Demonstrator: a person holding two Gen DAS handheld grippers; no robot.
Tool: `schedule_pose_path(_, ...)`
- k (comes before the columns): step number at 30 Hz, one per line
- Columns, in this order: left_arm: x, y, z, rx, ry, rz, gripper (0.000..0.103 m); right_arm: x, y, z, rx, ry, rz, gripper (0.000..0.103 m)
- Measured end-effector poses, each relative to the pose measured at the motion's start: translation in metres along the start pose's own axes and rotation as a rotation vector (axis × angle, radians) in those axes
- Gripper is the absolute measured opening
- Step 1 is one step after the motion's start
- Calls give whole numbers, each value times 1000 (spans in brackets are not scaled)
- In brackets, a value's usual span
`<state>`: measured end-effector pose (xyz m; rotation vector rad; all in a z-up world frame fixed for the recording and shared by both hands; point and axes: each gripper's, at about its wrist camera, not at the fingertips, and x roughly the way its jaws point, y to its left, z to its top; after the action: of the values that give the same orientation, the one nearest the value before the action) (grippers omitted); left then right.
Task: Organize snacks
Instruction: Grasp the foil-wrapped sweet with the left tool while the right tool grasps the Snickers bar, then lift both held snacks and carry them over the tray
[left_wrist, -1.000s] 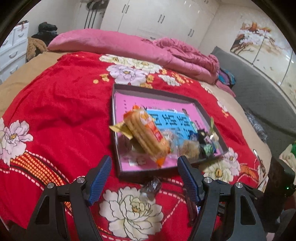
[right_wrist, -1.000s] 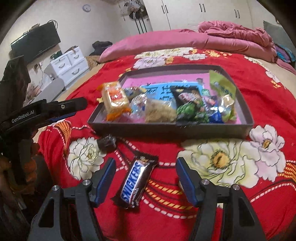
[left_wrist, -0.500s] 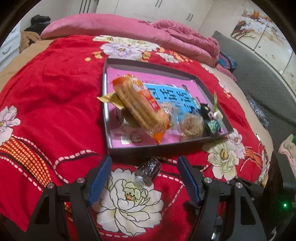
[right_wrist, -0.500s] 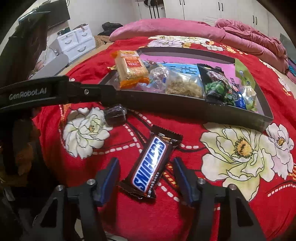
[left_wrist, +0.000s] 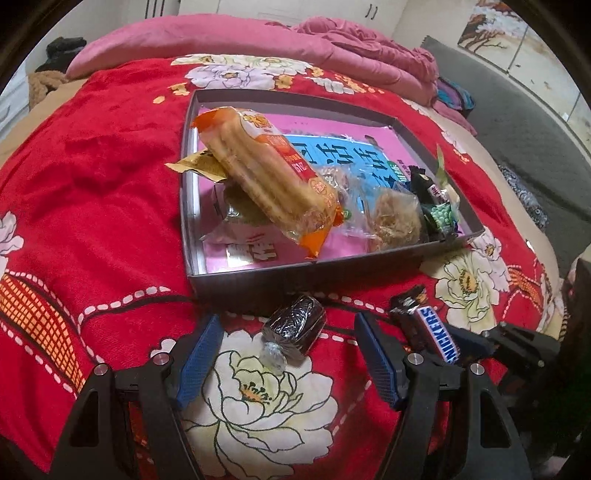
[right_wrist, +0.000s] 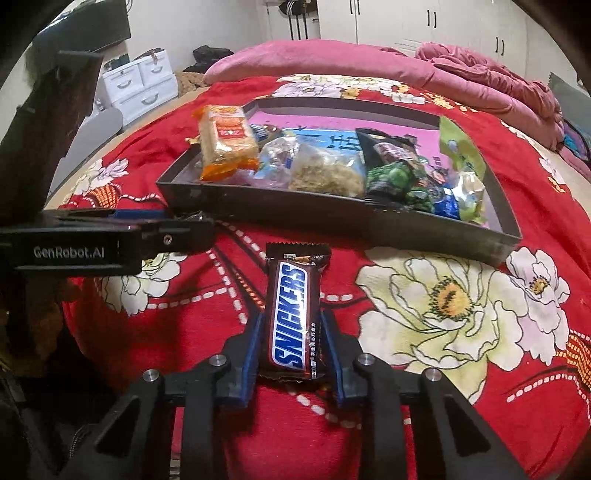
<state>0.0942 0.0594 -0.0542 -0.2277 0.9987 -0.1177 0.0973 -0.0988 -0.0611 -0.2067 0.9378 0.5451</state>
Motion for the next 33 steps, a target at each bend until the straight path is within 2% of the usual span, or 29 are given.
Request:
schedule_pose_path(4,5,-5,-1,29,-3,19,74,-1,-9,1,41,-7,21,31)
schedule_pose_path(8,8,-9,0,58,-3,43,58,-4,-15,1,65,-13,21,31)
schedule_pose_path(10,11,-10,0,63,4,60,54,-5,-19,1,81,-15,23,30)
schedule_pose_path(13,11,-15,-1,94,-1,82,37,-6,-26,1,117,-14,38,30)
schedule_pose_path(21,-1,-30,-5,118,-3,-10,36,-17,-37,0,160,-27,34,30)
schedule_pose_path(27,-17,-45,-6,147,-56,-67,36,-30,-49,-2,207,-53,42,29)
schedule_pose_path(33,-20,-46,-4,148,-76,-74,37,-36,-59,-6,235,-59,40,29)
